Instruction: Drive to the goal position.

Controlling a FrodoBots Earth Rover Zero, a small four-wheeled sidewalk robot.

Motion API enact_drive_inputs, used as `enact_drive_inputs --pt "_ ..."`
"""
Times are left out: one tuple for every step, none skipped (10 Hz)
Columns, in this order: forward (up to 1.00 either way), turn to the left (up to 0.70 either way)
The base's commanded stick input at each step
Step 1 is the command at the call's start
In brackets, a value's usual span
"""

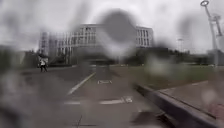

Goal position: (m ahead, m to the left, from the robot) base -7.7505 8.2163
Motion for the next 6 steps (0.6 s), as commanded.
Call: enact_drive_inputs --pt "1.00 0.03" --pt "1.00 0.03" --pt "1.00 0.03" --pt "1.00 0.03" --pt "1.00 0.03" --pt "1.00 0.03"
